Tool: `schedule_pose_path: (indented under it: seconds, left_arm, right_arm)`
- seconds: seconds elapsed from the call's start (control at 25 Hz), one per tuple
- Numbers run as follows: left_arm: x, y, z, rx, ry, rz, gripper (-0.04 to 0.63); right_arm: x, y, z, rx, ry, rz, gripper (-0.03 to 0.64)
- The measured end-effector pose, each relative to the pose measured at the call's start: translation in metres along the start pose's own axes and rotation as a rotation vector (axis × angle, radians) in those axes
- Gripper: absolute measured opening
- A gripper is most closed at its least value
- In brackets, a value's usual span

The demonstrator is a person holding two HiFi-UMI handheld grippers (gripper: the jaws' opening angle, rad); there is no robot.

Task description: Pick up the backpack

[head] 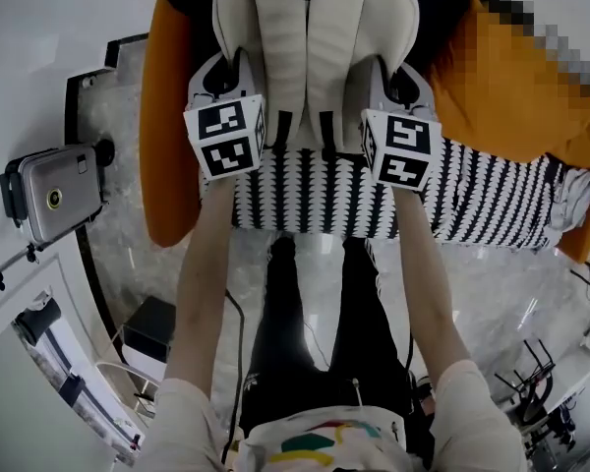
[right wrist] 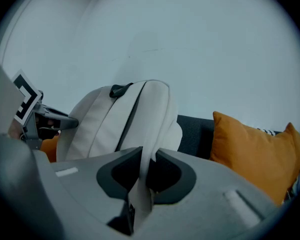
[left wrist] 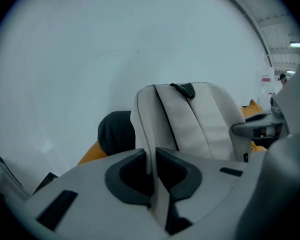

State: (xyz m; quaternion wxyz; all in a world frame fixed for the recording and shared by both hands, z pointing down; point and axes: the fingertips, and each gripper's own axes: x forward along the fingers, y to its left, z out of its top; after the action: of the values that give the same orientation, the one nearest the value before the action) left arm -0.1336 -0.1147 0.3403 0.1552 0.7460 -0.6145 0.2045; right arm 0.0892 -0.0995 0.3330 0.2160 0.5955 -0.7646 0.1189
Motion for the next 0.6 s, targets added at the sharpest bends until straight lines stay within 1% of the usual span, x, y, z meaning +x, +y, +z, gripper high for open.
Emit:
schedule_pose_path:
  seconds: [0.12,0.28,0.44,0.6]
  left_arm:
    - [-0.017,-0.006,0.019,0.031,-0.050,0.007,0.044]
    - [-0.029,-0.005,0.042,0.007,-0.087,0.026,0.043]
    - [-0.049,0.004,0.068,-0.031,-0.139,0.027,0.043]
    - [-0.077,0.000,0.105,-0.036,-0.198,0.021,0.043]
  right_arm:
    - [-0.013,-0.004,0.015,-0.010,-0.025,-0.003,0.054]
    - [-0.021,-0.005,0.042,-0.034,-0.056,-0.006,0.051]
    - [-0.037,0.002,0.078,-0.062,-0.116,-0.024,0.046]
    - [-0.064,-0.004,0.113,-0.058,-0.160,-0.038,0.046]
